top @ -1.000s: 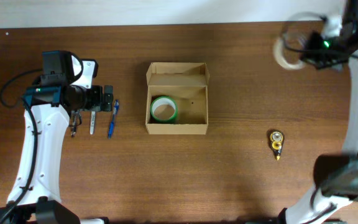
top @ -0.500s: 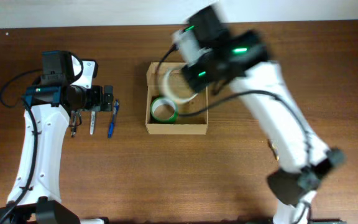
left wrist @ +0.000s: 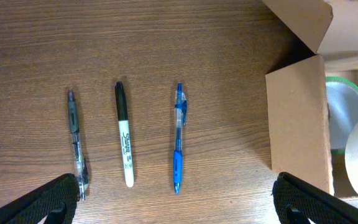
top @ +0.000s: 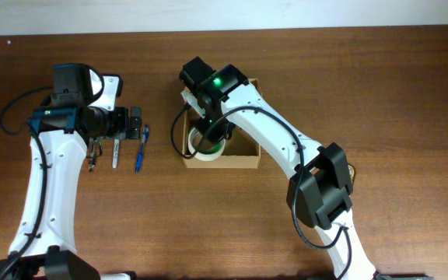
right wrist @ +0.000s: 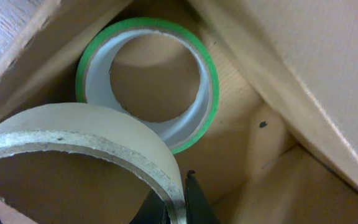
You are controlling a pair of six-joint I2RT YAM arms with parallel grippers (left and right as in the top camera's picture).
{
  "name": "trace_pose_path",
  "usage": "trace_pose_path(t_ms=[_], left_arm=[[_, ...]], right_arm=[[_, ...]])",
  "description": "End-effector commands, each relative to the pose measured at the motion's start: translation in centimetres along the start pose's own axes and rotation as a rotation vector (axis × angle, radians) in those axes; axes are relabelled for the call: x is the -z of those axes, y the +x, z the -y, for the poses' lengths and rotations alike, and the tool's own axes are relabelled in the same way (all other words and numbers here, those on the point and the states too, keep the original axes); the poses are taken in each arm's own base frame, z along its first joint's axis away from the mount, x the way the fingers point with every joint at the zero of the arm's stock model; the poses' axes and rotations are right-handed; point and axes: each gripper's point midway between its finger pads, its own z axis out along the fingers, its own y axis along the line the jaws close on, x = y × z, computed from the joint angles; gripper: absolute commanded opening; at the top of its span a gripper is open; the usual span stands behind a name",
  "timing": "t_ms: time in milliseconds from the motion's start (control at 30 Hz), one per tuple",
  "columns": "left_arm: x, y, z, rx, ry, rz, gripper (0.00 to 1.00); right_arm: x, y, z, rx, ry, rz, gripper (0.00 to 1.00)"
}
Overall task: Pack container
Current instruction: 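Carry the white tape into the box and release it onto the green tape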
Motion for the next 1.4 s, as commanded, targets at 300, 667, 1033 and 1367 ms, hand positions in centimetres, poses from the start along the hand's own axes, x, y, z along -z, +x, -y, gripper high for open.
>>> trace_pose_path(t_ms=[300, 667, 1033, 1367], left_arm=[[0.3, -0.7, -0.2, -0.011, -0.004, 0.016, 0.99], [0.3, -0.7, -0.2, -0.011, -0.004, 0.015, 0.99], [0.3, -0.7, -0.2, -0.011, -0.004, 0.015, 0.99], [0.3, -0.7, -0.2, -0.011, -0.004, 0.015, 0.99]], right_arm=[[0.0, -1.8, 1.1, -0.022, 0.028, 0.072, 0.04], [7.0, -2.6, 1.2, -0.023, 0.040, 0.209, 0.04], [6.5, -5.7, 3.4, -0.059, 0.072, 0.322, 0.04], [3.5, -5.0, 5.5, -0.157, 0.027, 0.268, 0.04]])
